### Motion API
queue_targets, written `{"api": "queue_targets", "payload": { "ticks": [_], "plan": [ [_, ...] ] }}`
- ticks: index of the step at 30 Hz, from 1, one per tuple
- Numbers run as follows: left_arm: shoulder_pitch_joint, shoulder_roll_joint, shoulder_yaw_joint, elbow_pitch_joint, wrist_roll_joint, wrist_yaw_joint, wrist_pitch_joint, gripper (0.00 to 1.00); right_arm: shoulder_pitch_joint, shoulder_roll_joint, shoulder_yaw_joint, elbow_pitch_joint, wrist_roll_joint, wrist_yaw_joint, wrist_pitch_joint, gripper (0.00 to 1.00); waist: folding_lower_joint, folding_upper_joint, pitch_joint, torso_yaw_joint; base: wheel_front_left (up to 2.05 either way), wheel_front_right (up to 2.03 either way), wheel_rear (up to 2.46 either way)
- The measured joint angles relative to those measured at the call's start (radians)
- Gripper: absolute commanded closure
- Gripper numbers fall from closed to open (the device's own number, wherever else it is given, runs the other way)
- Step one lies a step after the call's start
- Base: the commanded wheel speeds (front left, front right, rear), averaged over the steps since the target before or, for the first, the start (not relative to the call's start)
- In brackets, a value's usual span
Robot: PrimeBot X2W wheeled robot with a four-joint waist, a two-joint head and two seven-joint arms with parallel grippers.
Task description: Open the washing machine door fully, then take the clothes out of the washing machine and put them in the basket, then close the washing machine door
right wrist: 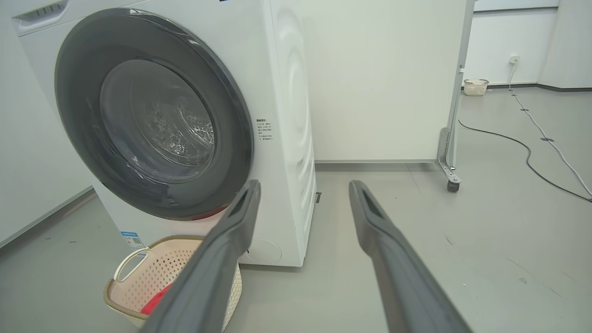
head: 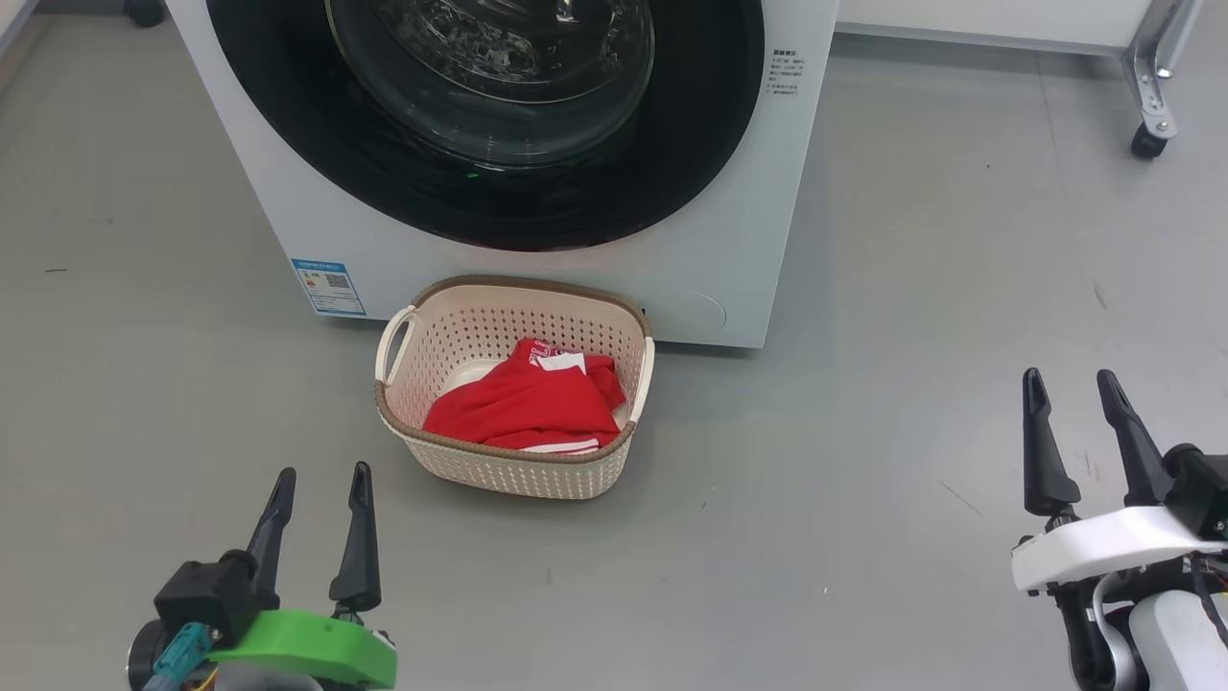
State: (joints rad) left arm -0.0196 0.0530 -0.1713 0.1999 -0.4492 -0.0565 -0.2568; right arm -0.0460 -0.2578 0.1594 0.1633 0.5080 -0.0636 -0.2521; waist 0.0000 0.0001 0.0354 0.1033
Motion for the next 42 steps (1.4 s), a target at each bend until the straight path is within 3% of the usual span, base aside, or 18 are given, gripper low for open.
{"api": "queue_targets", "payload": {
  "ticks": [13,14,25,42],
  "plan": [
    [0.001,-0.002,0.003,-0.009,-0.008,-0.012,0.0,0.0,0.014,0.008,-0.013,-0.002,-0.004,0.001,0.0,0.0,0.0,0.0,0.001,-0.001,0.0,0.0,0.0],
    [0.001,-0.002,0.003,-0.013,-0.01,-0.016,0.0,1.0,0.014,0.009,-0.013,-0.002,-0.006,0.001,0.0,1.0,0.0,0.0,0.001,-0.001,0.0,0.0,0.0],
    [0.026,-0.013,-0.001,0.047,-0.035,-0.016,0.009,1.0,0.055,0.059,-0.006,0.054,0.018,0.001,0.01,1.0,0.0,0.0,0.001,-0.003,0.0,0.0,0.0],
    [0.026,-0.013,0.031,0.047,-0.216,-0.019,0.058,1.0,0.054,0.082,-0.045,0.058,0.191,0.031,0.061,1.0,0.0,0.0,-0.005,-0.02,0.0,0.0,0.0]
  ]
}}
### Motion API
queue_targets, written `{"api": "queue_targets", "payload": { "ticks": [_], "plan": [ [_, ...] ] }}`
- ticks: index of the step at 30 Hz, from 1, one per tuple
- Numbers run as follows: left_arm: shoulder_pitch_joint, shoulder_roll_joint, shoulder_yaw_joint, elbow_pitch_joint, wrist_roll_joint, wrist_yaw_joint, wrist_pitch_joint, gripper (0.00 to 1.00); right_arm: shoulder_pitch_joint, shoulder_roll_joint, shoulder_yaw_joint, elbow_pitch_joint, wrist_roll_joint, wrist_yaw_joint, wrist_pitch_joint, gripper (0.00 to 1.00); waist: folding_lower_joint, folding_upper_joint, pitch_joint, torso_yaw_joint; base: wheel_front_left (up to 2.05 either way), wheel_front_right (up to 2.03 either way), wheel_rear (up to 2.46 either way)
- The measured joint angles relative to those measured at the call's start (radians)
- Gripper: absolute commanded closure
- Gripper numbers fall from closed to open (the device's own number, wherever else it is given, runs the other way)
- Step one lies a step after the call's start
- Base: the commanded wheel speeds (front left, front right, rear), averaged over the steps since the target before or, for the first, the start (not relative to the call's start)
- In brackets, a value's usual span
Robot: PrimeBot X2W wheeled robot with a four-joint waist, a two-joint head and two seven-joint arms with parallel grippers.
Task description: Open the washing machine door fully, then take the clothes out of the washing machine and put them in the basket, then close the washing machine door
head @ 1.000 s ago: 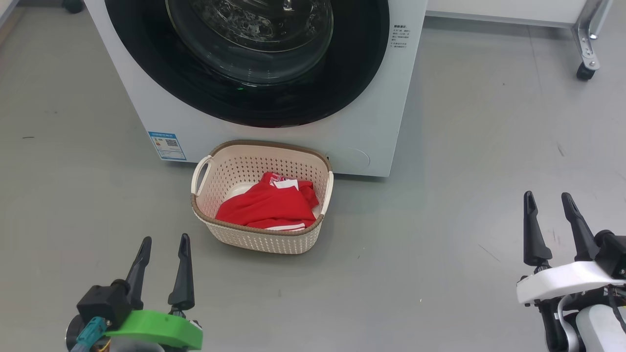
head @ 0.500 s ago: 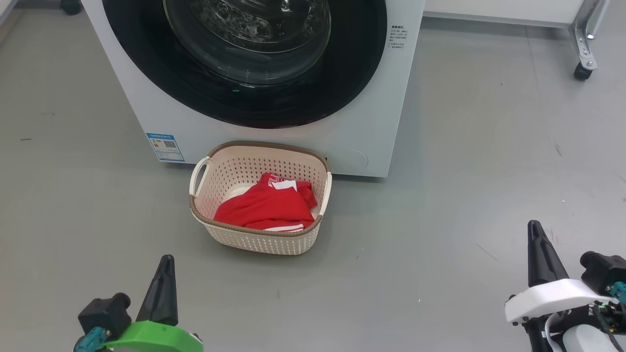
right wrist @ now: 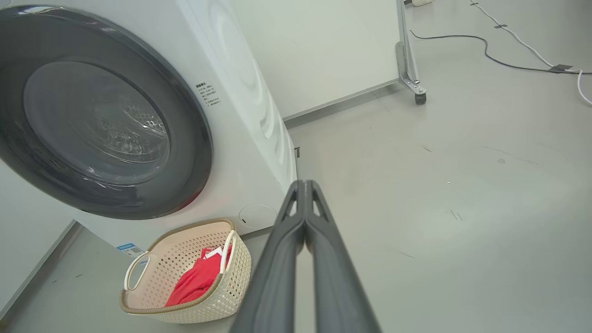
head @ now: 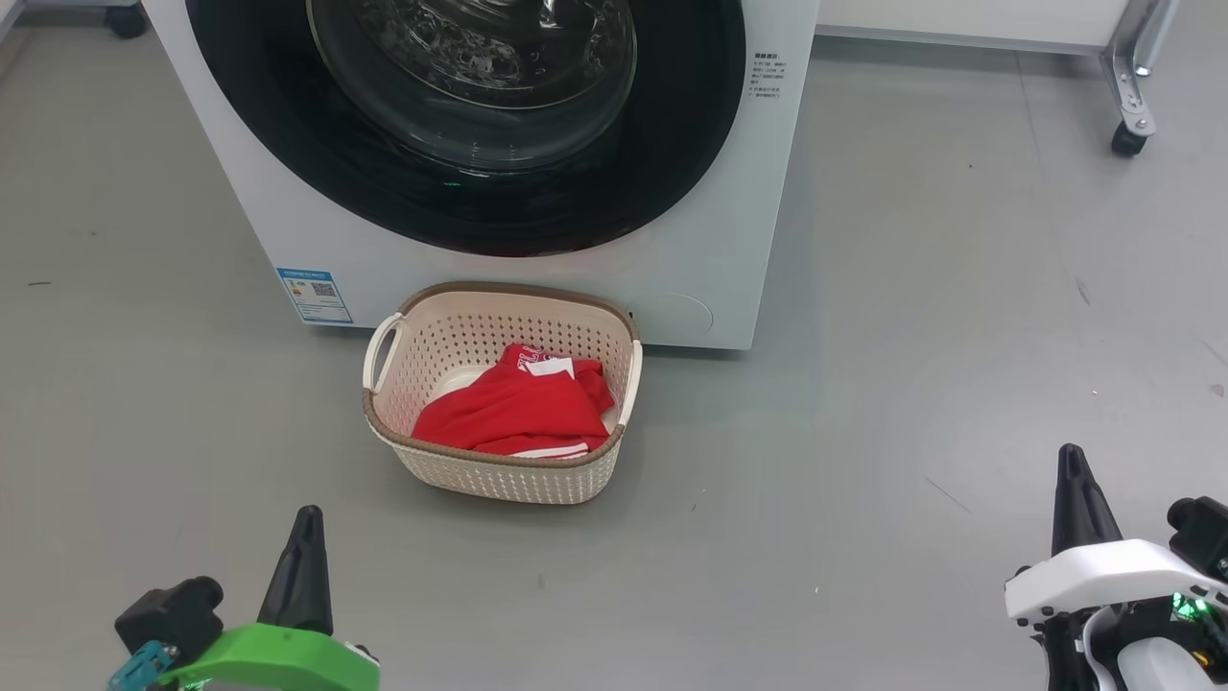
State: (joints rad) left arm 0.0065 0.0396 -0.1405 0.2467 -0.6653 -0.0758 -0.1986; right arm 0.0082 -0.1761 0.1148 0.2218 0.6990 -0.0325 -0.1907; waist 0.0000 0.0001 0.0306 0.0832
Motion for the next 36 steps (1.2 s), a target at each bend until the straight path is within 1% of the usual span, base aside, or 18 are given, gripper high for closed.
{"api": "queue_targets", "payload": {
  "ticks": [12,14,17,19,24,26,36],
  "plan": [
    [-0.001,0.0,0.027,0.001,-0.123,-0.001,0.041,1.0,-0.003,0.019,-0.033,0.007,0.119,0.016,0.04,1.0,0.0,0.0,-0.004,-0.011,0.0,0.0,0.0],
    [-0.002,0.0,0.032,0.002,-0.138,-0.007,0.049,1.0,-0.004,0.021,-0.037,0.008,0.134,0.022,0.046,1.0,0.0,0.0,-0.004,-0.013,0.0,0.0,0.0],
    [-0.002,0.0,0.038,0.003,-0.174,-0.009,0.058,1.0,-0.004,0.025,-0.044,0.01,0.165,0.023,0.055,1.0,0.0,0.0,-0.005,-0.015,0.0,0.0,0.0],
    [-0.002,0.0,0.041,0.003,-0.189,-0.009,0.065,1.0,-0.005,0.028,-0.048,0.011,0.183,0.031,0.063,1.0,0.0,0.0,-0.006,-0.017,0.0,0.0,0.0],
    [-0.003,0.0,0.05,0.004,-0.24,-0.01,0.076,1.0,-0.008,0.036,-0.061,0.013,0.229,0.033,0.073,1.0,0.0,0.0,-0.007,-0.021,0.0,0.0,0.0],
    [-0.003,0.0,0.055,0.005,-0.254,-0.01,0.084,1.0,-0.01,0.038,-0.066,0.014,0.246,0.041,0.081,1.0,0.0,0.0,-0.008,-0.023,0.0,0.0,0.0],
    [-0.008,0.0,0.076,0.008,-0.353,-0.019,0.116,1.0,-0.02,0.05,-0.09,0.02,0.338,0.056,0.111,1.0,0.0001,0.0,-0.01,-0.031,0.0,0.0,0.0]
  ]
}}
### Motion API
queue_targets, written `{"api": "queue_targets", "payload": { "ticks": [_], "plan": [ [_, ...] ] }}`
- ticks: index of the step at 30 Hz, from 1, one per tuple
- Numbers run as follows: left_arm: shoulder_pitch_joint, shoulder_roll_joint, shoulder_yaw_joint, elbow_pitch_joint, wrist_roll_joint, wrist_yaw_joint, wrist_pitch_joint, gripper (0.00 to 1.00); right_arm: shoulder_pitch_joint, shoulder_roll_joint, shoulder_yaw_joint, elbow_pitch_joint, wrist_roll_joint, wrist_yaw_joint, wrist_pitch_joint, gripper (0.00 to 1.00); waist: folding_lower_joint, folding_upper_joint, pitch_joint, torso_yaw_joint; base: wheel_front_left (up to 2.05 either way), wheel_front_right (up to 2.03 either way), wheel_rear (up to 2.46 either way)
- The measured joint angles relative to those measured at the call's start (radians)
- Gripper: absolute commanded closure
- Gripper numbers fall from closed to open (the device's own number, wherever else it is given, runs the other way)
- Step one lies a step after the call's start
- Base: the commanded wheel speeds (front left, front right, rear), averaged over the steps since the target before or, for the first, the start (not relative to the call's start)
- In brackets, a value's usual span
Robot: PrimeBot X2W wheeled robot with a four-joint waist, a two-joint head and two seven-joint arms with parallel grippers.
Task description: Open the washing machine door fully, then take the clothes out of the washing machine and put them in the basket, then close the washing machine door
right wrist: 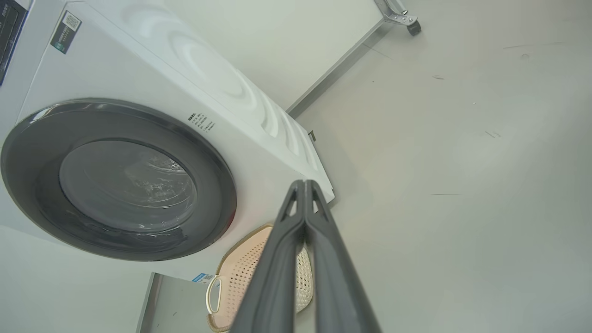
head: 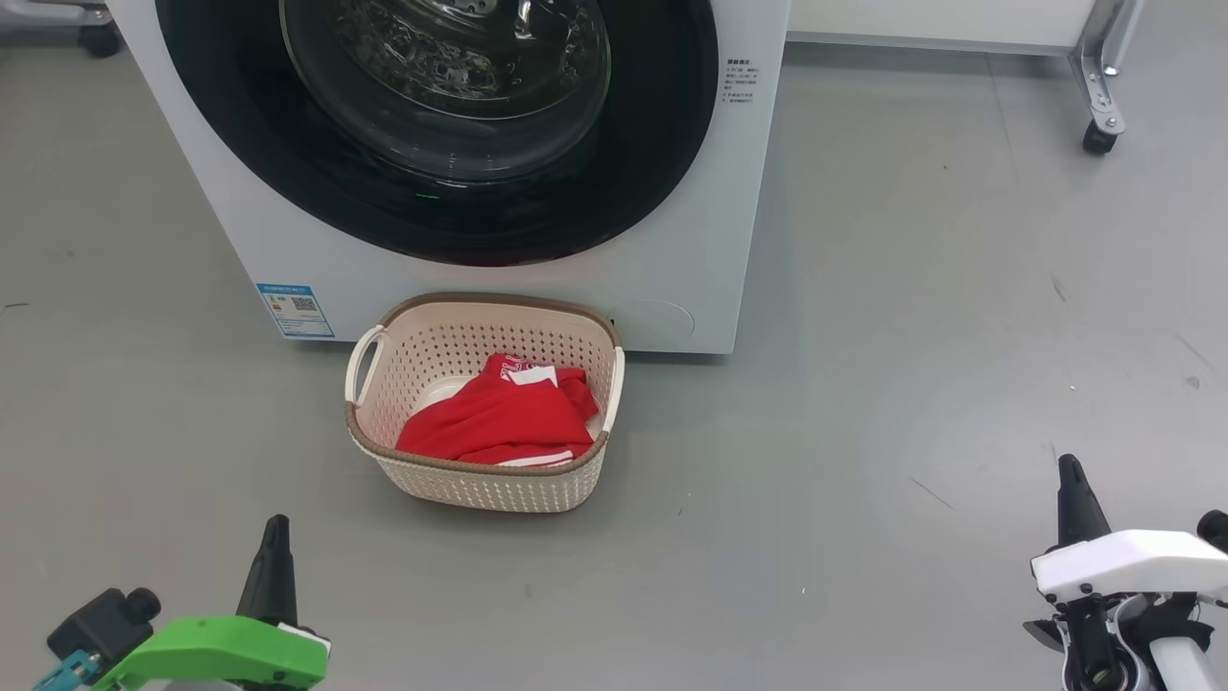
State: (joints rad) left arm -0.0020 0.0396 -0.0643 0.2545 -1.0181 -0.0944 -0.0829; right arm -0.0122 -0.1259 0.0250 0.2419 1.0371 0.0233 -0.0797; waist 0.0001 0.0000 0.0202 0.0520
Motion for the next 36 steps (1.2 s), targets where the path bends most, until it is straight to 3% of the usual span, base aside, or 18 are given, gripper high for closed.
{"api": "queue_targets", "payload": {
  "ticks": [36],
  "plan": [
    [-0.029,0.0,0.071,0.013,-0.332,-0.014,0.101,1.0,-0.023,0.048,-0.086,0.024,0.319,0.055,0.105,1.0,0.0,0.0,-0.01,-0.029,0.0,0.0,0.0]
  ]
}}
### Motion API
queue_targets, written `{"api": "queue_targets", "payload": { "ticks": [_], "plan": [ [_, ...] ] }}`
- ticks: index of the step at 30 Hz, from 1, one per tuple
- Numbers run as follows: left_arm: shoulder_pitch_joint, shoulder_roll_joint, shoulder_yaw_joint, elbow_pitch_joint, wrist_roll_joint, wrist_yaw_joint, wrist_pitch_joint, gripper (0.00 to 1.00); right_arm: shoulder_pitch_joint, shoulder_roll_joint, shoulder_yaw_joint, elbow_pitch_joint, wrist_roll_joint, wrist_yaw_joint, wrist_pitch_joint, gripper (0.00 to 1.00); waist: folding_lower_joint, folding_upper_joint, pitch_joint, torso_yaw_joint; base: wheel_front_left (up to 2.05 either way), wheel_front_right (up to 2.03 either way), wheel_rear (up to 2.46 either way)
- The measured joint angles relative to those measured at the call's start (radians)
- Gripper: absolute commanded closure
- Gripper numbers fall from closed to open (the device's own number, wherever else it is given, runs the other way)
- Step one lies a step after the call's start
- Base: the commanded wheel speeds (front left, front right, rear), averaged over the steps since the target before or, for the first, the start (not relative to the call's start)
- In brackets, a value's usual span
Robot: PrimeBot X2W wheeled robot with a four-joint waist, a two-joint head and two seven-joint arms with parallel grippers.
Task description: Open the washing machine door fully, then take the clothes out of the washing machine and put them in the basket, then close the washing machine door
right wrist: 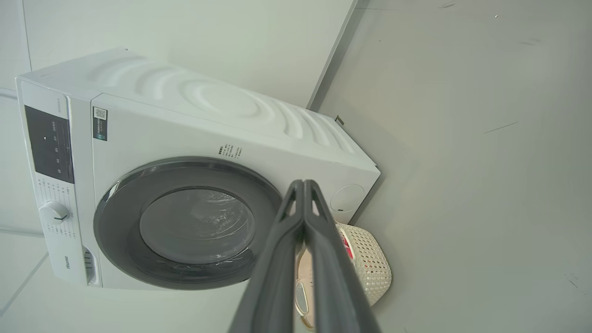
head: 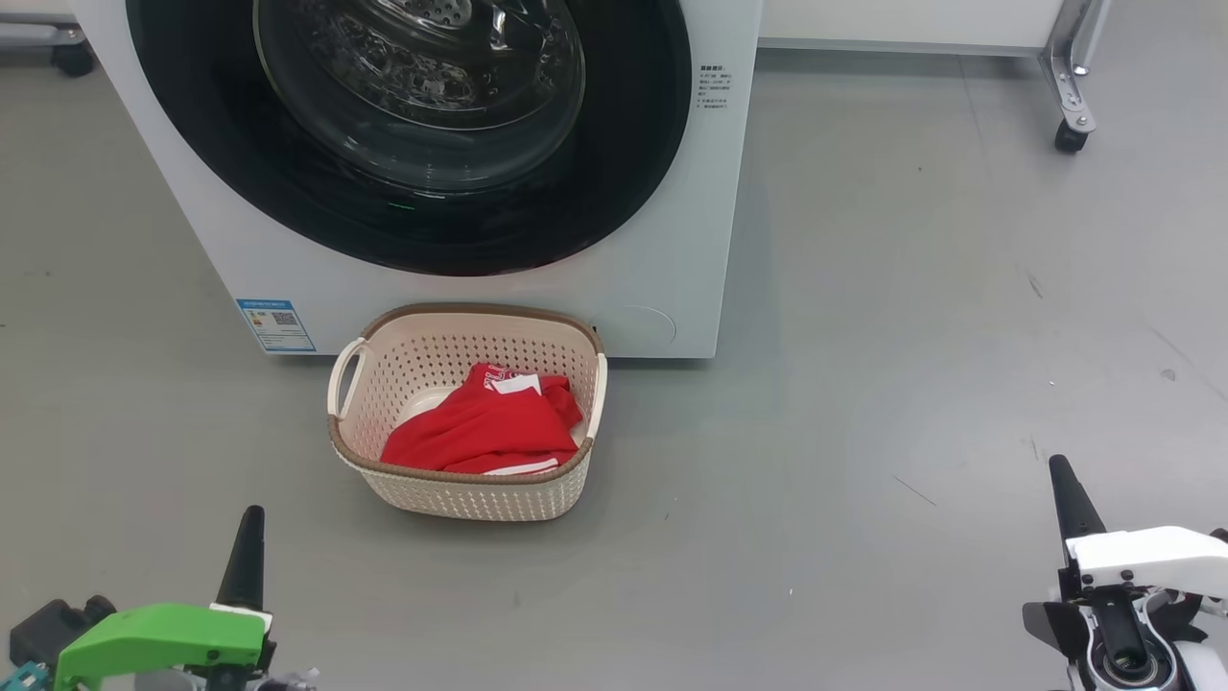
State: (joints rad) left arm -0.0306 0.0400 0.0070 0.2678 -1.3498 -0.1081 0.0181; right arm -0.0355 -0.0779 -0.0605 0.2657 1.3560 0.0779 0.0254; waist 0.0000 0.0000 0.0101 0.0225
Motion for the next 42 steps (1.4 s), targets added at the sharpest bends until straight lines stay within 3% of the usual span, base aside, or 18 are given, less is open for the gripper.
{"api": "queue_targets", "payload": {
  "ticks": [27,42],
  "plan": [
    [-0.026,0.0,0.058,0.008,-0.253,-0.012,0.079,1.0,-0.02,0.035,-0.066,0.016,0.244,0.038,0.077,1.0,0.0,0.0,-0.008,-0.023,0.0,0.0,0.0],
    [-0.026,0.0,0.06,0.008,-0.257,-0.012,0.082,1.0,-0.023,0.036,-0.068,0.017,0.247,0.039,0.08,1.0,0.0,0.0,-0.008,-0.023,0.0,0.0,0.0]
  ]
}}
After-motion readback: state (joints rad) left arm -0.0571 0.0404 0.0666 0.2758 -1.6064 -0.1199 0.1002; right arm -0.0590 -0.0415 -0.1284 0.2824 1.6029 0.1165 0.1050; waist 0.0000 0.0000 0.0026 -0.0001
